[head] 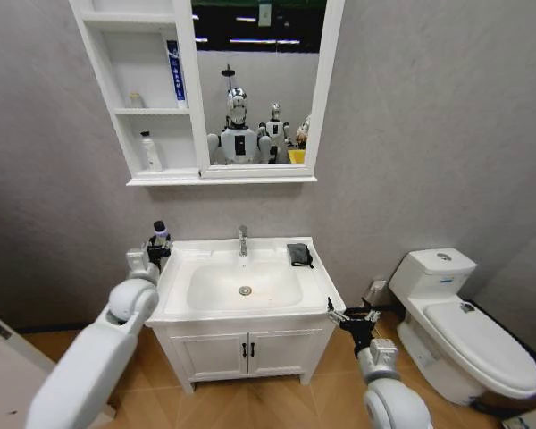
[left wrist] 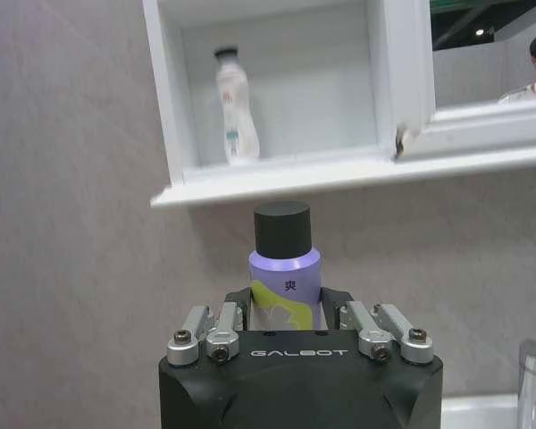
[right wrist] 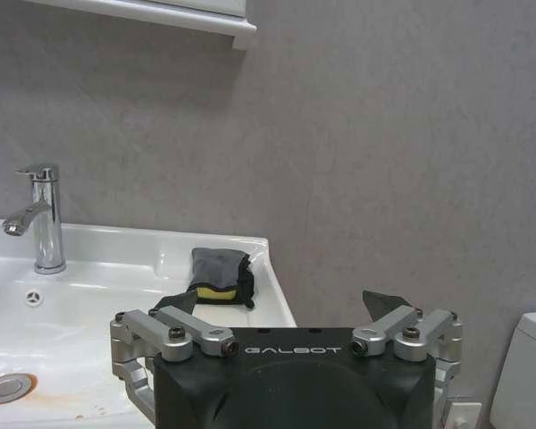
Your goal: Move facial cleanser and shampoo from washbasin to cabinet, then wipe washbasin with towel.
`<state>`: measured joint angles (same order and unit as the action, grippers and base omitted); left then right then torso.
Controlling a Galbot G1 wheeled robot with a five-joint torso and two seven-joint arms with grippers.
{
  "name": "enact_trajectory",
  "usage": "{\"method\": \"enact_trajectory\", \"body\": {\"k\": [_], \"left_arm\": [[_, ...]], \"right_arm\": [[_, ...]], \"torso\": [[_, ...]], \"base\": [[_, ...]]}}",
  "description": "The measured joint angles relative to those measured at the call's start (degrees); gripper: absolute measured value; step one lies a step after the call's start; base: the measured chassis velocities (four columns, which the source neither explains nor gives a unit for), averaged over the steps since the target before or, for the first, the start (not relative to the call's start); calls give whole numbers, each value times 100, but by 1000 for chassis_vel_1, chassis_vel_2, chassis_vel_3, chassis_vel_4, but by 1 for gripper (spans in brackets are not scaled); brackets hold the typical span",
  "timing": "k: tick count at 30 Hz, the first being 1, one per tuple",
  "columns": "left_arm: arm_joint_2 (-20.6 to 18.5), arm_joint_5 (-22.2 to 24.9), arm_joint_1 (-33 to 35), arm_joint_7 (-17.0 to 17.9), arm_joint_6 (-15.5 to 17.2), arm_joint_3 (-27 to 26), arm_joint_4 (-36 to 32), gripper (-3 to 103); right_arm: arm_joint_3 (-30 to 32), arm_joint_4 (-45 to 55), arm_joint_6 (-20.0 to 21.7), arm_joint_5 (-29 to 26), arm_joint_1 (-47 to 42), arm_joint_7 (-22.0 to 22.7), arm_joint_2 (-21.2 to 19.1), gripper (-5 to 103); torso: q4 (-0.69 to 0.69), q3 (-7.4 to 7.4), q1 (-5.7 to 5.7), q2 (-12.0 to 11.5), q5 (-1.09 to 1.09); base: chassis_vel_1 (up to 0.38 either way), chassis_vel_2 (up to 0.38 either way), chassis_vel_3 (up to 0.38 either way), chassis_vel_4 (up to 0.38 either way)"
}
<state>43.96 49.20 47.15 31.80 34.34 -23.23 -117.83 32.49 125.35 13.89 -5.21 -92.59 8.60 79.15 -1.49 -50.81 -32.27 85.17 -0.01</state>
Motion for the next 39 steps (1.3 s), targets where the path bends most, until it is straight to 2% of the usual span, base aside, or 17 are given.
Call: {"method": "enact_trajectory", "body": {"k": [1,3,4,5,7,9,11,12,14,15,17,18,20,25,29,32,39], "left_arm": [[0,0,0,0,0,0,0,42],[-427,620,-664,231,224,165,-27,42],[-427,620,-664,231,224,165,-27,42],[-588,968,-1137,343,289,398,63,42],[-641,1099,-1377,382,312,534,135,42],[-682,1657,-3329,442,335,1859,937,42],[-637,1683,-3677,408,327,2091,1159,42],[-496,1704,-4330,333,307,2502,1601,42],[-208,1733,-5081,196,283,2976,2229,42],[-208,1733,-5081,196,283,2976,2229,42],[224,1534,-5527,-30,224,3304,2893,42],[224,1534,-5527,-30,224,3304,2893,42],[670,1355,-5740,-164,185,3463,3441,42],[1310,906,-5888,-308,138,3499,4410,42],[1485,674,-5937,-352,111,3447,4833,42],[1766,192,-6072,-406,45,3251,5599,42],[2044,-76,-6304,-529,-1,3169,6280,42]], "right_arm": [[0,0,0,0,0,0,0,100],[-42,1,-5,5,-5,-5,7,100],[-42,1,-5,5,-5,-5,7,100],[-62,12,-7,8,-4,-9,12,100],[-64,20,-7,10,-5,-9,15,100],[-60,85,-8,7,-22,-10,12,100],[-50,97,-8,4,-35,-10,7,100],[-30,119,-8,-3,-56,-10,-2,100],[-4,135,-8,-11,-79,-10,-6,100],[-4,135,-8,-11,-79,-10,-6,100],[19,145,-8,-17,-94,-5,3,100],[19,145,-8,-17,-94,-5,3,100],[33,158,-5,-20,-106,2,19,100],[65,152,13,-28,-90,21,16,100],[78,158,38,-54,-88,32,-2,100],[113,178,83,-103,-92,51,-45,100],[98,186,119,-108,-61,80,-65,100]], "torso": [[0,0,0,0,0],[0,0,0,0,1],[0,0,0,0,1],[-1,0,0,0,1],[-1,0,0,0,1],[-4,-1,0,0,2],[-4,-1,-1,0,0],[-4,-1,-2,-1,-1],[-4,-1,-2,0,5],[-4,-1,-2,0,5],[-1,-2,-2,-1,0],[-1,-2,-2,-1,0],[-4,-2,-2,0,1],[-4,-2,-2,-1,2],[-2,-2,-3,-1,1],[-1,-1,-2,-1,0],[-2,-1,-2,-1,1]], "base": [[0,0,0,0],[0,0,0,0],[0,0,0,0],[0,0,0,0],[0,0,0,0],[0,0,0,0],[0,0,0,0],[0,0,0,0],[0,0,0,0],[0,0,0,0],[0,0,0,0],[0,0,0,0],[0,0,0,0],[0,0,0,0],[0,0,0,0],[0,0,0,0],[0,0,0,0]]}}
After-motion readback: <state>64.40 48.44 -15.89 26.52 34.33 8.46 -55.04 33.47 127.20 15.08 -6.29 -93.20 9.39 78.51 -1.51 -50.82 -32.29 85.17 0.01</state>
